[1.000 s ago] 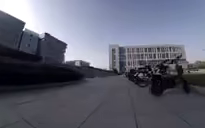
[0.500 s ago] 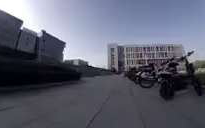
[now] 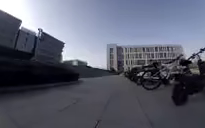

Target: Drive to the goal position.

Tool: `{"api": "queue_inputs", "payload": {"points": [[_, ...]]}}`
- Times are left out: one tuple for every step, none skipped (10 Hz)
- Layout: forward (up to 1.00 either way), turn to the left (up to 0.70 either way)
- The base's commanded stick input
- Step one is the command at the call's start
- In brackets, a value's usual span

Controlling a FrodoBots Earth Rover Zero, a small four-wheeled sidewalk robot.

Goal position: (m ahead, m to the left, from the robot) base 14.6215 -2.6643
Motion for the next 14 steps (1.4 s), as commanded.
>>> {"api": "queue_inputs", "payload": {"points": [[1.00,0.00],[1.00,0.00],[1.00,0.00],[1.00,0.00],[1.00,0.00],[1.00,0.00],[1.00,0.00],[1.00,0.00],[1.00,0.00],[1.00,0.00],[1.00,0.00],[1.00,0.00],[1.00,0.00],[1.00,0.00]]}}
